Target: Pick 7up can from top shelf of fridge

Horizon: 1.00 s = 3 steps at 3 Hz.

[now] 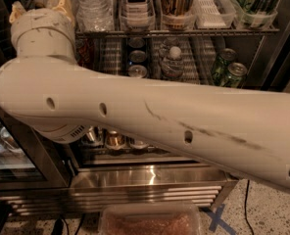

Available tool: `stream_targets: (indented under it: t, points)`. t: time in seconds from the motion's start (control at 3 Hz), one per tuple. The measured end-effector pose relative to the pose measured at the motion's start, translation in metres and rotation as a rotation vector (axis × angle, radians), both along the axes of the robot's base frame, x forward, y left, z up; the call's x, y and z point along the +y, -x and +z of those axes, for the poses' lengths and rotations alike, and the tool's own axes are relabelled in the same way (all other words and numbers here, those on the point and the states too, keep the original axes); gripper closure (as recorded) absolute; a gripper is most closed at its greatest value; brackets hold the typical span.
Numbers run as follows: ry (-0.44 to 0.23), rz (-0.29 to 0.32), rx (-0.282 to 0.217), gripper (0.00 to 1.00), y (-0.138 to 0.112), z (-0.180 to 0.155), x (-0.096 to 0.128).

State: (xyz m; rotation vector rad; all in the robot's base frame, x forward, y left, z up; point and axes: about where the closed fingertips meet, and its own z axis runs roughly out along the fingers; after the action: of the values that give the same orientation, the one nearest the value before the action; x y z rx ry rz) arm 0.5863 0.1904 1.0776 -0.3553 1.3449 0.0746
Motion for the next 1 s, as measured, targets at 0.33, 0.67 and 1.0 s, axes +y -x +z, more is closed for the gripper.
stream_targets:
  t: [0.33,0.67,1.0]
  points:
    - [-0.007,-0.014,-0.002,0.32,-0.006,0.0,-0.002]
    - [-0.009,-0.024,-0.002,0.33,-0.012,-0.002,-0.002]
    - [-0.011,-0.036,-0.005,0.32,-0.02,-0.002,-0.004]
